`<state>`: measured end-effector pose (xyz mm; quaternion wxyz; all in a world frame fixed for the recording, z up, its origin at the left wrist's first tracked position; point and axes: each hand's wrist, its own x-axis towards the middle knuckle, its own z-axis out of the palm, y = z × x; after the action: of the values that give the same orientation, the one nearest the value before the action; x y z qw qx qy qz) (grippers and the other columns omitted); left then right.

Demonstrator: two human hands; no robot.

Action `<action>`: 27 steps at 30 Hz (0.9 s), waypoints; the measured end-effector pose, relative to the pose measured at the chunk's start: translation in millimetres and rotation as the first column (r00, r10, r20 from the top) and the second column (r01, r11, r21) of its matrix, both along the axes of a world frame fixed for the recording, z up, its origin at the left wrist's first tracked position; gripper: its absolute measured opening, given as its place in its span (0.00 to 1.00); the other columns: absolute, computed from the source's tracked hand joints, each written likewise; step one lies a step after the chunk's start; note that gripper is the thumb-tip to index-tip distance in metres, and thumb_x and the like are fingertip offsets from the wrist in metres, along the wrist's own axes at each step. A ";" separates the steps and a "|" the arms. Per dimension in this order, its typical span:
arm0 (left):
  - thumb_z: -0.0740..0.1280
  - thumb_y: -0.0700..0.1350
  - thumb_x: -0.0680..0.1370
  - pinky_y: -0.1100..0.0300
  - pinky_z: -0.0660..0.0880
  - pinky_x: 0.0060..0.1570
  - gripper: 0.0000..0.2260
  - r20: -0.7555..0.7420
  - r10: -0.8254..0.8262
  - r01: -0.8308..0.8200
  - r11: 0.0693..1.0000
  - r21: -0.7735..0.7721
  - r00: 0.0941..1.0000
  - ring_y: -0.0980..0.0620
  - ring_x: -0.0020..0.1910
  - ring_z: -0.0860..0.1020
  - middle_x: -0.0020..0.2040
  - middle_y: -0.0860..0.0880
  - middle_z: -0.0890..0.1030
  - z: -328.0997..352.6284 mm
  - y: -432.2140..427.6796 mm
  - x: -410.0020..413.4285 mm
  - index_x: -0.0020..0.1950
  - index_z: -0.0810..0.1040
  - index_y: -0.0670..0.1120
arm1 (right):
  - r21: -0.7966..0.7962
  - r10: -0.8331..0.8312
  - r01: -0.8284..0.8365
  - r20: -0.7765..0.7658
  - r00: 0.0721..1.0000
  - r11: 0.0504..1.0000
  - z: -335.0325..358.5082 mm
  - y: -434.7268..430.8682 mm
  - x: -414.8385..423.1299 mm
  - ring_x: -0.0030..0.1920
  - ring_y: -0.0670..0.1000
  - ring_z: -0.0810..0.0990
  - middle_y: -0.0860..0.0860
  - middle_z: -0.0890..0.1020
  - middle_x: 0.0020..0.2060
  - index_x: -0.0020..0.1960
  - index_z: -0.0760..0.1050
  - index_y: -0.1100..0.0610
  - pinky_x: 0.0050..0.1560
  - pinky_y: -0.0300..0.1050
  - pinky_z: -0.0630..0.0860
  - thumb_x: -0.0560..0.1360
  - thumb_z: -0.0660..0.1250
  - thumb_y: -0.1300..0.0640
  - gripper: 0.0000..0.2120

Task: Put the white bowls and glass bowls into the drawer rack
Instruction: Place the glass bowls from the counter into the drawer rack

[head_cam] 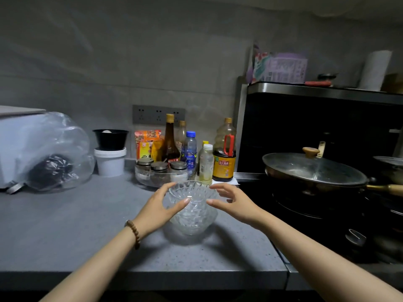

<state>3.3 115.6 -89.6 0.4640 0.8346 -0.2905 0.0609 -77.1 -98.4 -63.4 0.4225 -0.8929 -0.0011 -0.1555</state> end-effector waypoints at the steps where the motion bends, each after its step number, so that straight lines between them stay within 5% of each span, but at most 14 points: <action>1: 0.64 0.71 0.61 0.60 0.65 0.61 0.37 -0.015 -0.017 0.017 1.000 0.001 1.000 0.59 0.62 0.66 0.71 0.53 0.68 -3.0 -1.0 2.5 0.68 0.64 0.59 | 0.007 -0.001 0.001 -0.006 1.000 1.000 -1.4 0.6 2.7 0.69 0.49 0.68 0.47 0.73 0.67 0.62 0.72 0.44 0.63 0.44 0.68 0.68 0.72 0.42 0.25; 9: 0.64 0.72 0.60 0.60 0.64 0.62 0.34 0.009 -0.051 0.052 0.998 -0.026 0.999 0.57 0.65 0.66 0.69 0.55 0.70 -11.6 -7.3 11.2 0.62 0.67 0.60 | 0.022 -0.011 0.010 0.068 0.998 1.000 -13.4 -0.1 10.6 0.61 0.42 0.74 0.39 0.78 0.54 0.51 0.79 0.50 0.67 0.42 0.65 0.67 0.74 0.44 0.17; 15: 0.67 0.67 0.62 0.59 0.62 0.63 0.33 0.045 -0.053 0.060 0.979 -0.193 0.998 0.54 0.69 0.66 0.68 0.58 0.69 -7.4 -12.1 4.0 0.65 0.67 0.59 | 0.107 -0.022 0.005 0.152 0.988 0.994 -13.5 1.8 8.4 0.53 0.30 0.74 0.35 0.80 0.47 0.46 0.78 0.53 0.62 0.37 0.65 0.65 0.75 0.46 0.15; 19: 0.69 0.69 0.60 0.60 0.62 0.63 0.48 0.014 -0.051 0.053 0.911 -0.408 0.999 0.58 0.66 0.63 0.73 0.52 0.64 12.6 -25.1 -10.0 0.75 0.53 0.57 | 0.237 -0.011 -0.057 0.278 0.961 0.970 10.4 4.0 -4.0 0.52 0.45 0.82 0.49 0.84 0.48 0.46 0.77 0.57 0.56 0.40 0.77 0.61 0.75 0.44 0.21; 21: 0.67 0.74 0.55 0.64 0.63 0.61 0.53 0.000 -0.095 0.083 0.869 -0.488 0.995 0.57 0.66 0.64 0.74 0.50 0.63 24.3 -35.0 -20.1 0.74 0.53 0.55 | 0.320 0.002 -0.112 0.324 0.946 0.941 23.4 3.6 -15.9 0.46 0.47 0.85 0.52 0.85 0.44 0.44 0.77 0.58 0.46 0.37 0.80 0.60 0.75 0.47 0.20; 23: 0.66 0.75 0.55 0.71 0.65 0.56 0.48 0.019 -0.134 0.124 0.842 -0.525 0.991 0.56 0.66 0.66 0.72 0.51 0.65 33.8 -47.7 -31.3 0.70 0.58 0.57 | 0.358 -0.015 -0.112 0.333 0.943 0.927 34.9 -1.2 -31.0 0.43 0.43 0.85 0.49 0.86 0.39 0.42 0.77 0.56 0.43 0.33 0.78 0.60 0.75 0.46 0.18; 27: 0.67 0.66 0.64 0.78 0.68 0.51 0.34 0.057 -0.262 0.248 0.790 -0.561 0.963 0.55 0.70 0.64 0.71 0.57 0.62 44.7 -83.0 -58.1 0.67 0.56 0.66 | 0.443 -0.090 -0.039 0.265 0.960 0.896 46.9 -26.2 -66.7 0.49 0.51 0.83 0.58 0.85 0.46 0.39 0.77 0.53 0.55 0.45 0.80 0.58 0.73 0.39 0.20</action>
<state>-54.8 32.5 -44.9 0.6966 0.6144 -0.3638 0.0709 -143.9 -124.6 -16.5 0.6084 -0.7421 -0.0131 -0.2810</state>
